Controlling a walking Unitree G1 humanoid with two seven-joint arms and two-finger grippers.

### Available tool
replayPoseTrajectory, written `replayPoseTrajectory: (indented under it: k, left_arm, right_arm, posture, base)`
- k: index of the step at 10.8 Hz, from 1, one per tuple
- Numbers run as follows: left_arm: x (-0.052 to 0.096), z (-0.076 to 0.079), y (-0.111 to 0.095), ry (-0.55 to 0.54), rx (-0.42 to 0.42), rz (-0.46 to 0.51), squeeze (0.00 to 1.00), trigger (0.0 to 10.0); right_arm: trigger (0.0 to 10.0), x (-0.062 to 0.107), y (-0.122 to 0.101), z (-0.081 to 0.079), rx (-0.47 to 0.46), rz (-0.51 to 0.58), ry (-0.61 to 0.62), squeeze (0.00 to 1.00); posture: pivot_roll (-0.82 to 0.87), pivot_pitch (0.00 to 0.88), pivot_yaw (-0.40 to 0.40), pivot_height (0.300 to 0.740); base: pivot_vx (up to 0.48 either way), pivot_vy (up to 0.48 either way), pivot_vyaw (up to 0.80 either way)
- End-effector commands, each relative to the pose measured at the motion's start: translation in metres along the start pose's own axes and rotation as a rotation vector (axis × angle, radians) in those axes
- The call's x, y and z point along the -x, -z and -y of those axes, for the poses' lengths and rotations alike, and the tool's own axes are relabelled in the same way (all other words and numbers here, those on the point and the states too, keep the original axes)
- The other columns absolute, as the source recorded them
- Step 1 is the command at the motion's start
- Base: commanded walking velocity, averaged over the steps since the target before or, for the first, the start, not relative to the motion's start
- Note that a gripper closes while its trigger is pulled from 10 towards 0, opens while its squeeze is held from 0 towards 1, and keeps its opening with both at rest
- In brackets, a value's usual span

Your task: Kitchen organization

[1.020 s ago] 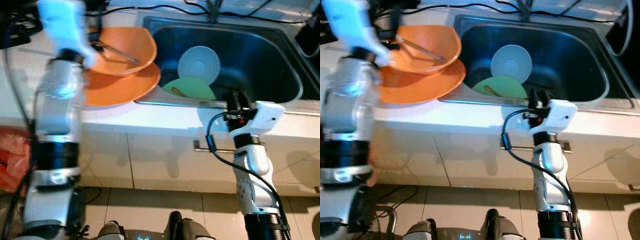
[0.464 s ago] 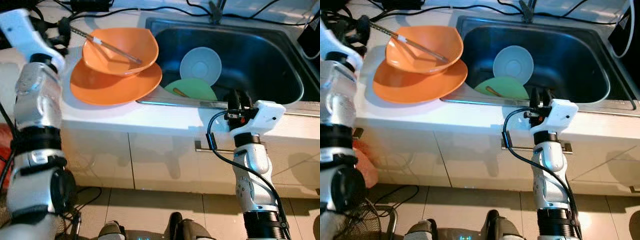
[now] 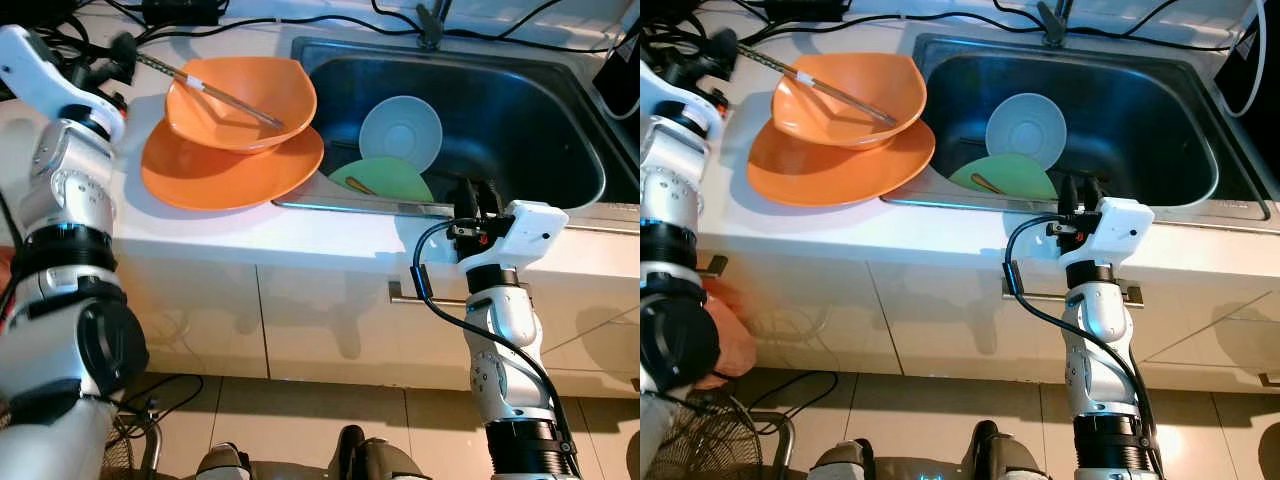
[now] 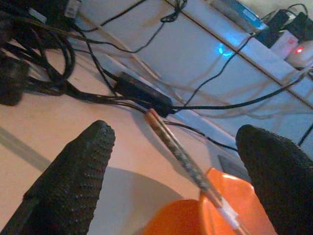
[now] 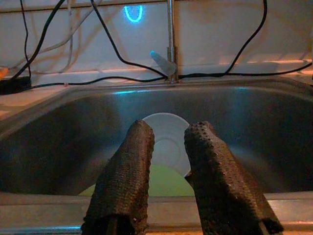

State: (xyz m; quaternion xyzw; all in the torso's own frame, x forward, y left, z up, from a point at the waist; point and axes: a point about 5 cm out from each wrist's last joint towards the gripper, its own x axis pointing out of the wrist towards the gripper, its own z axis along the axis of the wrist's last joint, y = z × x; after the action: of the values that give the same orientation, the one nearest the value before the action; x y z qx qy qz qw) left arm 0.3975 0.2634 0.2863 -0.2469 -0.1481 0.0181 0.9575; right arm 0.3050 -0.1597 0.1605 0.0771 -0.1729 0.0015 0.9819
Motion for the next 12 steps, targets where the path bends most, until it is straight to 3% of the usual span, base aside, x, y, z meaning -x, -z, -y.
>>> replayPoseTrajectory:
  k: [1, 2, 7, 12]
  left_arm:
    - [-0.004, 0.005, -0.002, 0.027, -0.014, -0.041, 1.0, 10.0]
    - [-0.007, 0.009, 0.003, 0.038, -0.038, -0.079, 0.0, 10.0]
    - [-0.012, 0.019, 0.02, 0.049, -0.046, -0.148, 0.0, 10.0]
    - [-0.018, 0.029, 0.009, 0.034, -0.006, -0.088, 0.0, 10.0]
  right_arm:
    - [10.0, 0.004, 0.012, 0.0, 0.001, -0.06, 0.001, 0.0]
    - [10.0, 0.004, 0.012, 0.0, 0.001, -0.06, 0.002, 0.0]
    - [10.0, 0.004, 0.011, 0.0, 0.002, -0.057, 0.004, 0.0]
    - [10.0, 0.011, 0.011, 0.001, 0.004, -0.066, 0.0, 0.0]
  posture:
    - [0.1, 0.158, -0.038, 0.74]
    - [0.11, 0.16, -0.039, 0.74]
    - [0.1, 0.17, -0.041, 0.74]
    - [0.09, 0.199, -0.049, 0.74]
  base:
    - [0.0, 0.0, 0.0]
    - [0.0, 0.0, 0.0]
    - [0.0, 0.0, 0.0]
    - [0.0, 0.0, 0.0]
